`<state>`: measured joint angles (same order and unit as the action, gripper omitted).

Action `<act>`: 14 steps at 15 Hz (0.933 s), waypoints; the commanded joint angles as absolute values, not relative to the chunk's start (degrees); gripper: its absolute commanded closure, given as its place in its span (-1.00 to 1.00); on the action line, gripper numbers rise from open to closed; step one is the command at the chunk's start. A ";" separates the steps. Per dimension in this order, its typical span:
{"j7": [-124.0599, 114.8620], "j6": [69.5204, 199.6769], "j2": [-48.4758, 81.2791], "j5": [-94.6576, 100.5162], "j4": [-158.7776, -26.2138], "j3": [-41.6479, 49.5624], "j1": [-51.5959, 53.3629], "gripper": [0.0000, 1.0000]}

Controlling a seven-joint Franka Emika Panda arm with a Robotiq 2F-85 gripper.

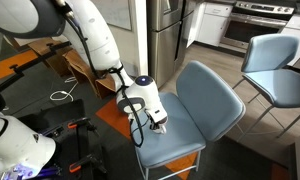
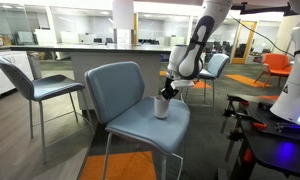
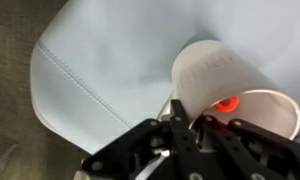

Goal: Move the white mug to the center of the seat

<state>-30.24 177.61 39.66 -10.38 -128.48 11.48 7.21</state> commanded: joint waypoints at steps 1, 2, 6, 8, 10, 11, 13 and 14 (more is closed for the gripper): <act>-27.14 180.50 39.49 -13.22 -129.39 10.17 6.45 0.94; -26.20 180.63 39.42 -13.08 -129.52 10.21 6.51 0.27; -23.41 180.03 37.48 -12.42 -130.39 10.54 6.55 -0.20; -21.55 177.59 35.10 -12.25 -130.74 8.85 4.64 -0.50; -18.56 174.82 31.86 -12.20 -131.13 4.36 0.18 -0.80; -17.90 172.26 30.51 -12.41 -131.13 3.23 -0.88 -0.93; -14.20 165.36 26.84 -13.13 -131.06 -1.66 -5.55 -1.00; -12.84 162.11 25.52 -13.60 -130.83 -2.57 -6.43 -1.00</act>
<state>-18.10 170.49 30.74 -11.59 -129.29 1.88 -1.84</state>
